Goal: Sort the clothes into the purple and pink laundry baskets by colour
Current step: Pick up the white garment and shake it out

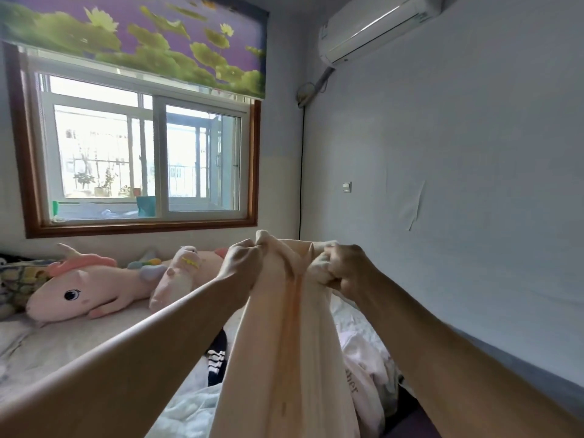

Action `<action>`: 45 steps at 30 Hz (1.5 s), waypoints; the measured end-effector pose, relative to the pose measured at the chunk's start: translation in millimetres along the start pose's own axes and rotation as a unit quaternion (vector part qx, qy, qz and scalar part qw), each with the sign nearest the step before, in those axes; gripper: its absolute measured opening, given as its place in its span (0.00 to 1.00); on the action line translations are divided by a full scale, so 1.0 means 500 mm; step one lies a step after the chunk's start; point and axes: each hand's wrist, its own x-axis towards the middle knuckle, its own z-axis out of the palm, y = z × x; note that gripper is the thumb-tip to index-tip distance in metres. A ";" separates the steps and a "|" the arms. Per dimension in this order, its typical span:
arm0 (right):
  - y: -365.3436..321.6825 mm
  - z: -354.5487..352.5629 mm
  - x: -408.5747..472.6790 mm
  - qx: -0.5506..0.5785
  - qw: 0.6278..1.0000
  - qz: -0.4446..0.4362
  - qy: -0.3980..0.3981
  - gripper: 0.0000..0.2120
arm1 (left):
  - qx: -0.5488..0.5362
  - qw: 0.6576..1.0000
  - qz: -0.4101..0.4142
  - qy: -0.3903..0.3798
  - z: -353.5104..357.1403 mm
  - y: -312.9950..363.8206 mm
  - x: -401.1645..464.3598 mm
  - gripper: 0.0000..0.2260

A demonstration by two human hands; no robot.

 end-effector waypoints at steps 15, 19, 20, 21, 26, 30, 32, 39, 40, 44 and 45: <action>-0.050 0.020 -0.009 0.001 0.981 -0.182 0.062 0.14 | -0.046 0.996 0.056 -0.042 0.044 0.026 -0.051 0.12; 0.042 -0.031 0.029 -0.054 0.994 -0.090 0.033 0.46 | -0.066 0.995 0.068 -0.032 0.031 0.063 -0.046 0.14; 0.060 -0.040 0.030 -0.090 0.993 -0.080 0.012 0.53 | -0.074 0.994 0.071 -0.034 0.028 0.072 -0.045 0.14; 0.071 -0.049 0.031 -0.100 0.992 -0.073 -0.018 0.57 | -0.088 0.992 0.076 -0.041 0.025 0.080 -0.045 0.15; 0.092 -0.057 0.018 0.081 0.973 -0.004 -0.214 0.17 | -0.120 0.988 0.096 -0.035 -0.002 0.107 -0.036 0.14; 0.069 -0.030 0.021 0.035 0.996 -0.063 -0.054 0.18 | 0.073 0.982 0.170 0.029 -0.038 0.110 -0.006 0.11; 0.055 -0.020 0.021 0.016 0.993 -0.120 0.008 0.16 | 0.155 0.965 0.206 0.047 -0.051 0.109 0.000 0.10; 0.053 -0.054 -0.001 -0.031 0.986 -0.059 -0.152 0.16 | 0.116 0.960 0.237 0.094 -0.064 0.135 0.000 0.12; 0.065 -0.065 -0.002 -0.035 0.979 -0.035 -0.198 0.17 | 0.088 0.965 0.226 0.094 -0.068 0.131 0.009 0.12; 0.087 -0.082 -0.006 0.093 0.966 -0.006 -0.240 0.12 | -0.023 0.991 0.092 0.093 -0.090 0.115 0.028 0.12; 0.083 -0.075 -0.011 0.120 0.967 -0.009 -0.222 0.10 | -0.062 0.995 0.049 0.059 -0.100 0.101 0.032 0.16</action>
